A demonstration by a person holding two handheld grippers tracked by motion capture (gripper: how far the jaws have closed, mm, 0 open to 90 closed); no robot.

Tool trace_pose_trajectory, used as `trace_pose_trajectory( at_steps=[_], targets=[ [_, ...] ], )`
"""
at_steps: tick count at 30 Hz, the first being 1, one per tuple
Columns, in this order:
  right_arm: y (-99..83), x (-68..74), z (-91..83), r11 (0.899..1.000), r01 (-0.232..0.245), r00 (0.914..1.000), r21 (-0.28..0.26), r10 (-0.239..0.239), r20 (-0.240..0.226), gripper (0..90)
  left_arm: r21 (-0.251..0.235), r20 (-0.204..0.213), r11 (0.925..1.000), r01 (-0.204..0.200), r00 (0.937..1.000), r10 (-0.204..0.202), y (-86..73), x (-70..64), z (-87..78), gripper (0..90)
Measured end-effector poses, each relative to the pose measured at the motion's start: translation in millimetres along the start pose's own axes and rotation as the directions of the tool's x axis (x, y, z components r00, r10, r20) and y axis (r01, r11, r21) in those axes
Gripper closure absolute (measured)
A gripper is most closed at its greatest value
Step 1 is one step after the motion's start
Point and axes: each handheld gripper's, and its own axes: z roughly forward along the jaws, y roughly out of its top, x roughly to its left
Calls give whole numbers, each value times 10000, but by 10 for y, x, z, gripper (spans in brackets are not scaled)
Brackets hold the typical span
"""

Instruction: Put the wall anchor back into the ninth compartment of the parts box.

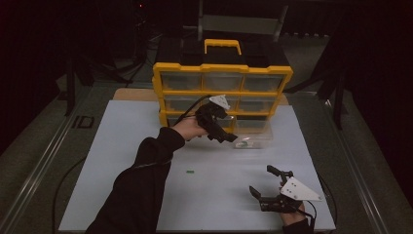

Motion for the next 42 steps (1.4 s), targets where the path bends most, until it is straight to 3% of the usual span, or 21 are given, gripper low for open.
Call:
trace_pose_trajectory(
  at_steps=[5, 12, 19, 30, 42],
  targets=[
    [0, 1, 2, 10000, 1, 10000, 20, -1, -9, 86, -246, -205, 9991, -359, 9992, 354, -112, -43, -98, 6],
    [-1, 1, 5, 10000, -4, 10000, 18, 4, -12, 86, -377, -397, 9993, -72, 9992, 57, -241, -76, -256, 8],
    [-4, 0, 12, 10000, 2, 10000, 6, -2, -31, 86, -256, -550, 9996, -97, 9985, 83, -415, -135, -398, 8],
    [0, 4, 11, 10000, 14, 10000, 23, -14, -24, 86, -153, -211, 9998, 103, 9997, -106, -717, -191, -467, 9],
    [1, 9, 12, 10000, 16, 10000, 36, -15, -29, 86, 53, 99, 9994, 348, 9993, -348, -1012, -280, -420, 9]
  ],
)
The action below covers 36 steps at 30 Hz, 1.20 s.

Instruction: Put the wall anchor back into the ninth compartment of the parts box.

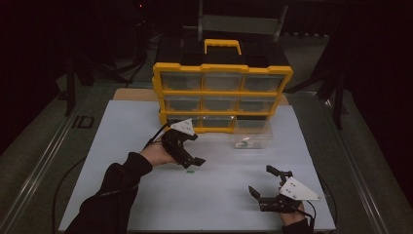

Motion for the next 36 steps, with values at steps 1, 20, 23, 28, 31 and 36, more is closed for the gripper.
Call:
trace_pose_trajectory(
  at_steps=[1, 20, 23, 28, 31, 36],
  targets=[
    [0, 0, 1, 10000, 4, 10000, 3, -4, 0, 86, 31, 13, 10000, -2, 10000, 2, -33, -2, 9, 9],
    [-3, 8, 11, 10000, 45, 10000, 58, -45, -29, 86, 465, -106, 9985, 304, 9995, -299, -469, 25, 190, 158],
    [-3, 6, 10, 10000, 42, 10000, 46, -42, -32, 86, 682, -52, 9973, 265, 9996, -262, -530, 26, 227, 190],
    [-4, 9, 12, 10000, 55, 10000, 69, -55, -58, 86, 1104, 41, 9937, 212, 9998, -218, -619, 14, 281, 258],
    [-4, 9, 13, 10000, 23, 10000, 77, -22, -58, 86, 1278, -36, 9914, 299, 9996, -297, -696, 21, 313, 309],
    [-7, 8, 17, 9999, 6, 10000, 101, -6, -71, 86, 1498, -256, 9885, 226, 9995, -190, -736, 22, 347, 410]
  ],
)
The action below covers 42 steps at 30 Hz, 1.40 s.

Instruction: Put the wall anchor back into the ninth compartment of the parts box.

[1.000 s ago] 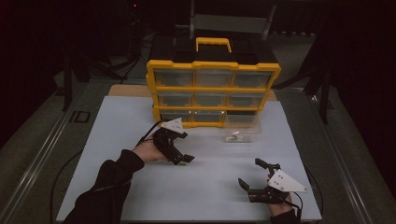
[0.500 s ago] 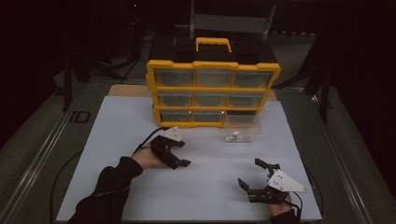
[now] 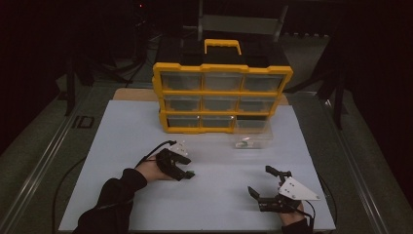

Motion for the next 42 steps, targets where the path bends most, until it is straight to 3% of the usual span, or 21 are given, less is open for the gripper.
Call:
trace_pose_trajectory(
  at_steps=[3, 8, 11, 20, 30, 36, 42],
  targets=[
    [1, 3, 3, 10000, 28, 10000, 19, -28, 15, 86, 377, -128, 9992, -164, 9998, 169, 10, -12, 48, 449],
    [0, -1, 0, 10000, -14, 10000, 9, 14, 33, 86, 352, -191, 9987, -359, 9991, 365, 21, -37, 63, 553],
    [0, 0, 2, 10000, 16, 10000, 38, -16, 25, 86, 573, -298, 9959, -703, 9969, 721, 43, -69, 71, 607],
    [1, -1, 0, 10000, 20, 10000, 25, -20, 75, 86, 816, -201, 9921, -951, 9951, 970, 70, -74, 78, 839],
    [2, 0, 0, 10000, 13, 10000, 13, -13, 68, 86, 927, 34, 9934, -670, 9977, 670, 136, -36, 63, 857],
    [2, -5, -5, 10000, -10, 10000, 8, 10, 65, 86, 972, -91, 9939, -513, 9986, 525, 299, 18, -4, 857],
    [2, -10, -7, 10000, -8, 10000, -26, 8, 77, 86, 1043, -11, 9926, -624, 9980, 629, 494, 53, -84, 857]
  ],
)
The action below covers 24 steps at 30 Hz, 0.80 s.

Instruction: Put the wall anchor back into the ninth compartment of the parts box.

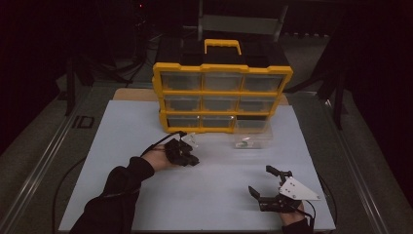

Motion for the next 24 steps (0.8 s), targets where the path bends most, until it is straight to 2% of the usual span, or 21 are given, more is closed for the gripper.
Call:
trace_pose_trajectory(
  at_steps=[3, 7, 15, 19, 24],
  targets=[
    [2, -1, -2, 10000, 36, 10000, -15, -36, 8, 86, -197, 115, 9998, -39, 9999, 41, 89, 16, -65, 857],
    [0, -5, -4, 10000, -3, 10000, -36, 3, 17, 86, -403, 37, 9991, -114, 9999, 116, 204, 29, -145, 857],
    [2, -4, -5, 10000, 3, 10000, -40, -3, 13, 86, -556, 28, 9976, -413, 9991, 415, 427, 70, -251, 857],
    [3, -5, -7, 10000, -5, 10000, -59, 5, 2, 86, -715, 132, 9966, -411, 9990, 422, 526, 90, -298, 857],
    [0, -5, -3, 10000, -10, 10000, -62, 10, 8, 86, -697, 13, 9966, -445, 9990, 447, 667, 123, -358, 857]
  ],
)
